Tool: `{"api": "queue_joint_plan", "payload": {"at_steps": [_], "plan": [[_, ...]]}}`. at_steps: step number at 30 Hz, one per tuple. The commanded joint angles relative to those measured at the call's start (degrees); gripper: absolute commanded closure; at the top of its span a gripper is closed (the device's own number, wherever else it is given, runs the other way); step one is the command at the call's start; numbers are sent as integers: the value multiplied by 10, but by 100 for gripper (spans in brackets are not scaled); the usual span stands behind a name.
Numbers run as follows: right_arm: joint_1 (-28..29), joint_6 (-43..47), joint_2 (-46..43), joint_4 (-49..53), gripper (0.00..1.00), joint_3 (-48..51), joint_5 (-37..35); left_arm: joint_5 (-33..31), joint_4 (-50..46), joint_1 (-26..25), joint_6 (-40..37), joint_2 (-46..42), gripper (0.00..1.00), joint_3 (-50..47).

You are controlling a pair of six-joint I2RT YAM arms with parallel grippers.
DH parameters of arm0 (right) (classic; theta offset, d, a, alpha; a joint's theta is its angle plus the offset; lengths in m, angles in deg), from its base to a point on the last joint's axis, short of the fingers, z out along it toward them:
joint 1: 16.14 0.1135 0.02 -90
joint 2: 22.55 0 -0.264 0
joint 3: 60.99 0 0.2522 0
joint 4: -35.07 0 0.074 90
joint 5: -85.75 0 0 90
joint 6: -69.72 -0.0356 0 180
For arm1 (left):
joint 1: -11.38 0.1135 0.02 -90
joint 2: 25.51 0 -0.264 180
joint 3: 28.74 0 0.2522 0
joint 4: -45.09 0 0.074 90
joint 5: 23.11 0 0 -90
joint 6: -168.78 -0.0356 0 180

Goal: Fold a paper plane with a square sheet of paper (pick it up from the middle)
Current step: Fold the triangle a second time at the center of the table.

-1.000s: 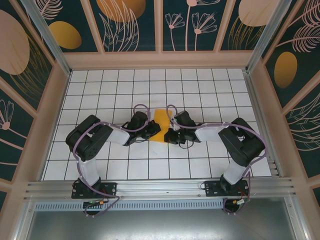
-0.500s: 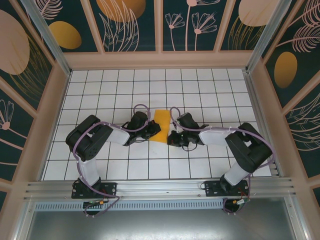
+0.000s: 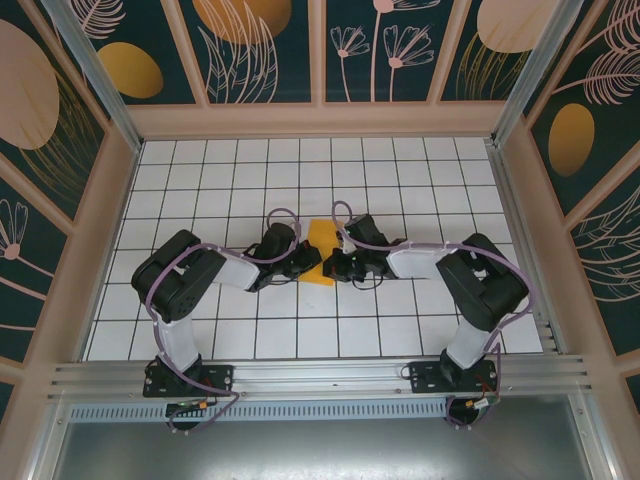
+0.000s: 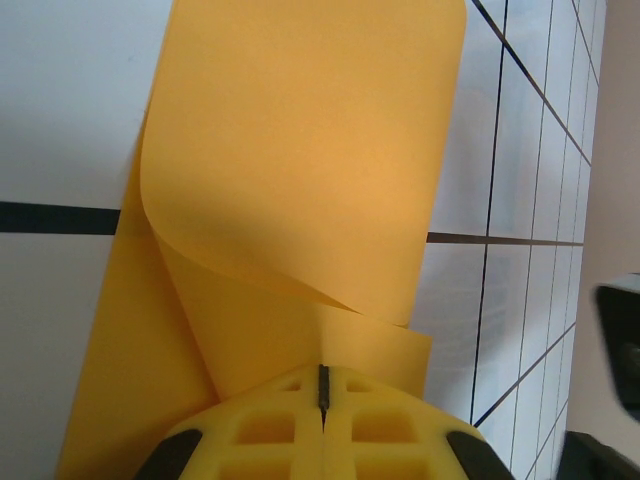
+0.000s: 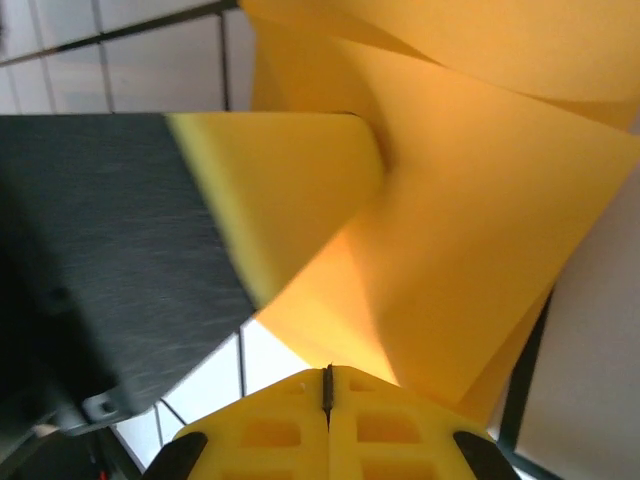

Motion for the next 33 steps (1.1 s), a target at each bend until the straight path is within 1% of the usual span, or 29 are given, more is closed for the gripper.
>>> {"api": "queue_joint_plan", "payload": {"at_steps": [1,4,6,9,10,12,14,17,20,23,28,33], "plan": [[-6,2,20,14,99,-13,-12,4,-27,1,-17,2,100,-3],[-11,16,27,38,100,-3,-33,6,-27,1,-23,-6,100,-4],[-13,13,28,29,100,14,-31,5,-30,1,-33,-15,97,-3],[-13,5,28,7,100,32,-16,3,-35,0,-50,-33,90,1],[-13,2,28,2,100,36,-14,4,-31,0,-54,-39,85,2],[-13,-1,29,-6,100,40,-9,13,-22,1,-59,-49,79,2],[-13,0,30,-7,100,40,-10,27,-9,1,-62,-49,76,1],[-13,3,30,-4,100,38,-11,48,3,1,-63,-36,76,8],[-13,6,35,0,100,34,-12,53,12,1,-58,-16,77,11],[-13,7,39,2,100,36,-15,25,-17,1,-63,-3,80,22],[-13,22,42,27,100,36,-31,-45,-76,7,-69,-7,84,34],[-13,30,40,39,100,39,-37,-70,-115,18,-74,-1,85,49]]}}
